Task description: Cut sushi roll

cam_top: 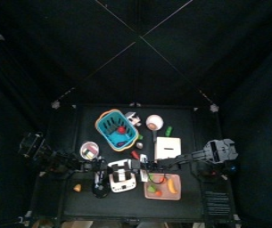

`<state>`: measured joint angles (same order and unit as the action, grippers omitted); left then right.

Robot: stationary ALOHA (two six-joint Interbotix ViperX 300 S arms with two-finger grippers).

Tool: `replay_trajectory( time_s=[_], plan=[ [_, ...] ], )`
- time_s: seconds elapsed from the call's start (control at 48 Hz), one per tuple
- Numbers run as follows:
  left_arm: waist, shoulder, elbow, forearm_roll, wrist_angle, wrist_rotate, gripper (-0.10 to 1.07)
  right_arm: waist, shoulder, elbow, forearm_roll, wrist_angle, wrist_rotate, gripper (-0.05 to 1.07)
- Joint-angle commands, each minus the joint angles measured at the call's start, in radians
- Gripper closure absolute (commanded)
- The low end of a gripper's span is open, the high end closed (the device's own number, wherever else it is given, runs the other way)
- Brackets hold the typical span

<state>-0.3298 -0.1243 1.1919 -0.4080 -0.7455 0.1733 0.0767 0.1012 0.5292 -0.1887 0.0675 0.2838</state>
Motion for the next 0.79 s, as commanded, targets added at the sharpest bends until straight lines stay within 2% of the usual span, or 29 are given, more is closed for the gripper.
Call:
replay_trajectory(
  time_s=[0.0,0.396,0.771],
  plan=[
    [-0.009,-0.005,-0.028,-0.006,-0.009,0.002,0.59,-0.005,-0.021,-0.032,0.002,-0.009,0.003,0.61],
    [-0.054,0.014,-0.034,-0.091,-0.005,0.002,0.59,-0.005,0.003,-0.031,0.011,-0.009,0.005,0.61],
    [-0.067,0.04,-0.058,-0.091,0.023,0.002,0.59,-0.006,0.015,-0.034,0.015,-0.009,0.006,0.61]
  ],
)
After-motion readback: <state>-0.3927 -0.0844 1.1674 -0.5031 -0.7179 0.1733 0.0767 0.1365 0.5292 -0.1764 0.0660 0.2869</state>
